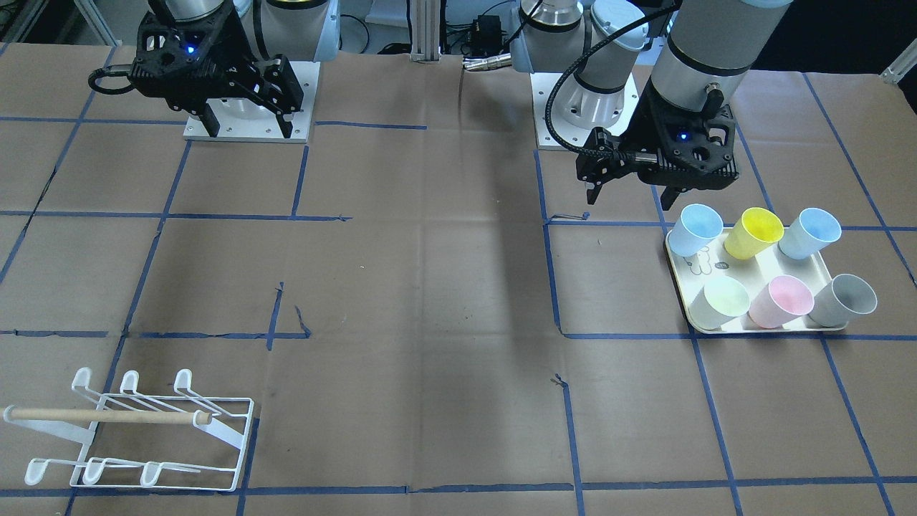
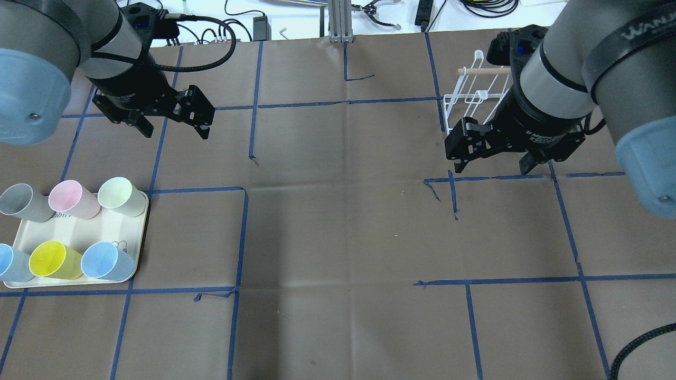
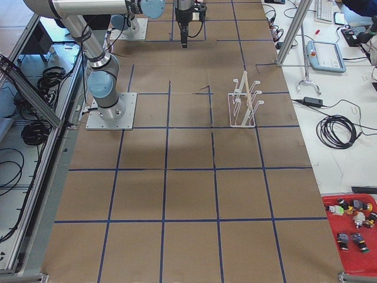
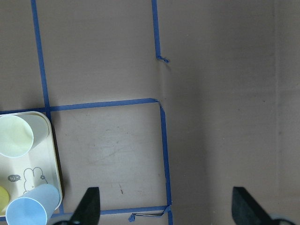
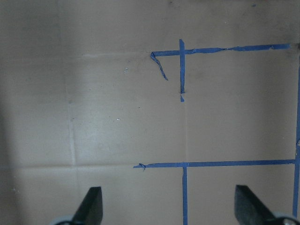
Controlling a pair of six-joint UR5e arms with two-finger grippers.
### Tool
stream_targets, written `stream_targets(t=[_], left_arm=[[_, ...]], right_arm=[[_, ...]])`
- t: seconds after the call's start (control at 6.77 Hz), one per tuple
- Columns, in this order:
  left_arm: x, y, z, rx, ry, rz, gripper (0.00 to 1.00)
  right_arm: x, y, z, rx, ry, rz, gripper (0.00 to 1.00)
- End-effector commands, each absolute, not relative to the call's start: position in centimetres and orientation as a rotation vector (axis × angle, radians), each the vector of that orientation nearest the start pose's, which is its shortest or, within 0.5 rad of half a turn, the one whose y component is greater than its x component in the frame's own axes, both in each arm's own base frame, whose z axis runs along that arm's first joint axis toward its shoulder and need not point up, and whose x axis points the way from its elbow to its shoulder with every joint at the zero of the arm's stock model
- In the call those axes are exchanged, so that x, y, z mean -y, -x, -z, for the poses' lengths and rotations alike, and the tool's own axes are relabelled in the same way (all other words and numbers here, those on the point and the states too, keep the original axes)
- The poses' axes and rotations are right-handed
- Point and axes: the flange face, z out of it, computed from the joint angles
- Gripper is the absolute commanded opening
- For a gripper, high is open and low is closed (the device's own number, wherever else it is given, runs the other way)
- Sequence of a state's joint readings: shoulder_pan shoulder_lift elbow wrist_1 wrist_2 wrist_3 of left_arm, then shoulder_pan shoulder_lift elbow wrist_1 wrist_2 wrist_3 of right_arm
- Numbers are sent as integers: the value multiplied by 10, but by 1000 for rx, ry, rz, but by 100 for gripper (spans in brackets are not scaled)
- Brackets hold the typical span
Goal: Transfer IKEA cup to right arm and place on rack
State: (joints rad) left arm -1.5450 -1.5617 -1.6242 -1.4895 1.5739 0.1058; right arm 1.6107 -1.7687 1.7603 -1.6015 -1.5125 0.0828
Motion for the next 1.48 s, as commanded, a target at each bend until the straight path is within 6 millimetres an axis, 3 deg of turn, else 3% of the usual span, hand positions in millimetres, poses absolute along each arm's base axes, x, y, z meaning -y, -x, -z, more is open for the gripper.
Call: stream_targets(t=[0.0, 0.59, 1.33], left_arm=[[493, 120, -474, -3132, -125, 57, 100], [495, 120, -473, -3132, -125, 52, 100], [485, 120, -470, -3129, -132, 50, 100]], right_arm=[[406, -156, -487, -3078, -64, 53, 100], [406, -155, -488, -3081, -69, 58, 100], [407, -155, -488, -3083, -67, 59, 100]])
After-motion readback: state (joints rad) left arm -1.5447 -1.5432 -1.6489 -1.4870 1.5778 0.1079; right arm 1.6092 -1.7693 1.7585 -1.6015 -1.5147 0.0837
